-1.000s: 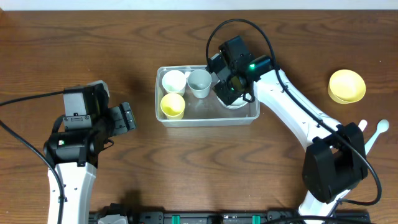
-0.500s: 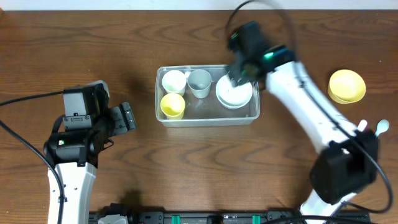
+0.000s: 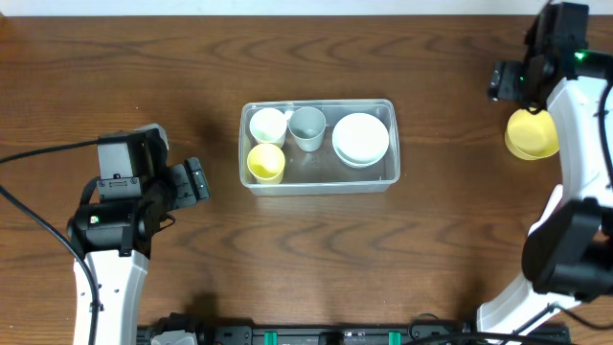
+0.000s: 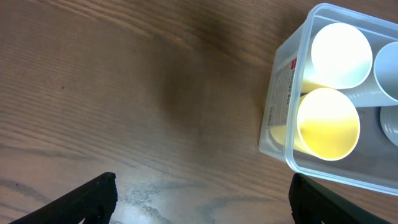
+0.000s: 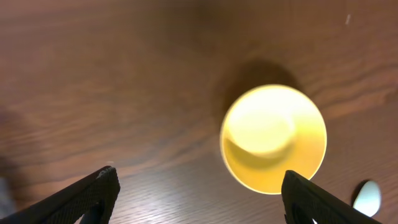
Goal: Pack container
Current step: 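Move the right gripper to the yellow bowl and grasp its rim, then carry the yellow bowl with the right gripper onto the stacked bowls, then move the right gripper down to the white fork and grasp it, then lift the white fork with the right gripper and lay it in the container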
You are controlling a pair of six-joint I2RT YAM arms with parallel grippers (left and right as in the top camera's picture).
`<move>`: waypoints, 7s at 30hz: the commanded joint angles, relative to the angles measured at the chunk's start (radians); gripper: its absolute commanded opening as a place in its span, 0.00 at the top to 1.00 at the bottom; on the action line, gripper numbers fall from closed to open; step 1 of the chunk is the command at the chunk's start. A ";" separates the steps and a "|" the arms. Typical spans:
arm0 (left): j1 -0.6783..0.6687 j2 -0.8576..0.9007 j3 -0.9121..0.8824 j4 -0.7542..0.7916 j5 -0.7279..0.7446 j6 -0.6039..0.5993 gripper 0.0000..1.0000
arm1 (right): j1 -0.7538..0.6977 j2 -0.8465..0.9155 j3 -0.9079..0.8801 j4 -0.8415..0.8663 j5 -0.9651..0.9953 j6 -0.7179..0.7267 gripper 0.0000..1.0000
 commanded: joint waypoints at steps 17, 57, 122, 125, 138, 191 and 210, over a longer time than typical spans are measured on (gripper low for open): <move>-0.001 0.001 -0.015 -0.003 -0.010 0.003 0.12 | -0.074 0.288 -0.002 -0.008 -0.034 -0.076 0.30; -0.001 0.001 -0.015 -0.018 -0.010 0.003 0.11 | 0.154 -0.040 0.039 -0.068 -0.177 -0.193 0.99; 0.000 0.001 -0.015 -0.024 -0.011 0.003 0.11 | 0.170 -0.260 0.039 -0.185 0.012 0.305 0.35; 0.000 0.001 -0.015 -0.025 -0.011 0.003 0.11 | 0.014 -0.252 0.026 -0.275 0.003 0.260 0.31; -0.001 0.001 -0.015 -0.021 -0.011 0.003 0.11 | -0.330 -0.163 -0.388 -0.109 -0.012 0.218 0.13; 0.000 0.001 -0.015 -0.025 -0.010 0.003 0.11 | -0.357 -0.121 -0.830 0.407 -0.080 0.103 0.46; -0.001 0.001 -0.015 -0.024 -0.011 0.003 0.11 | -0.357 -0.121 -0.830 0.408 -0.087 0.107 0.82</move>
